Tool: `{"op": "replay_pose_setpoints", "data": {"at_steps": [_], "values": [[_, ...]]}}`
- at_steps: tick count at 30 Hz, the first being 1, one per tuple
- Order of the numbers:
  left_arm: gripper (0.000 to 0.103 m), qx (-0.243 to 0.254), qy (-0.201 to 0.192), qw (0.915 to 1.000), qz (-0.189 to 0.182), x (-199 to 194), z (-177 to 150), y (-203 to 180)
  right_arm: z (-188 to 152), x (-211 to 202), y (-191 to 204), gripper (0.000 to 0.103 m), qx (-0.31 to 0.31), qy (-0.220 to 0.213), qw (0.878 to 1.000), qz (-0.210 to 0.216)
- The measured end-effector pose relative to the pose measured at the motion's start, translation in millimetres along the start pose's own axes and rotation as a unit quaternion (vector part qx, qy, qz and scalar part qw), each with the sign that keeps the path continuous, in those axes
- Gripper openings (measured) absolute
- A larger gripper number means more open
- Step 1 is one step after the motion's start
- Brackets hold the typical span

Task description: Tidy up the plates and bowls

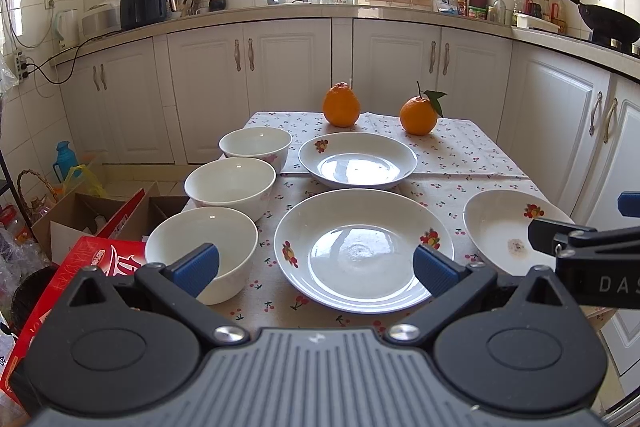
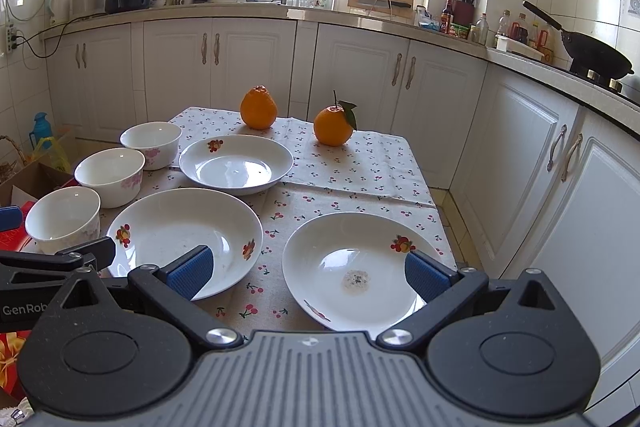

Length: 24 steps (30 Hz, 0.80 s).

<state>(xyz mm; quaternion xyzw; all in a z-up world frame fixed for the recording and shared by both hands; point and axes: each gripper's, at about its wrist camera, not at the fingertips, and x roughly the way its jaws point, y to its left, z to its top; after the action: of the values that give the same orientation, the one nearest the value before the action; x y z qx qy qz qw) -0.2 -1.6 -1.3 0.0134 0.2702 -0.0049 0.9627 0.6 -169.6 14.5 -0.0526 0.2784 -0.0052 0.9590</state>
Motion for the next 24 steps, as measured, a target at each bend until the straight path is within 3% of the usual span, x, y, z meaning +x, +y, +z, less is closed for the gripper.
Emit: {"op": "replay_pose_setpoints", "data": {"at_steps": [24], "values": [[0.102, 0.012, 0.004, 0.9998, -0.014, 9.9, 3.9, -3.0, 1.4, 8.4, -4.2, 0.103, 0.0, 0.007, 1.0, 0.007]]}}
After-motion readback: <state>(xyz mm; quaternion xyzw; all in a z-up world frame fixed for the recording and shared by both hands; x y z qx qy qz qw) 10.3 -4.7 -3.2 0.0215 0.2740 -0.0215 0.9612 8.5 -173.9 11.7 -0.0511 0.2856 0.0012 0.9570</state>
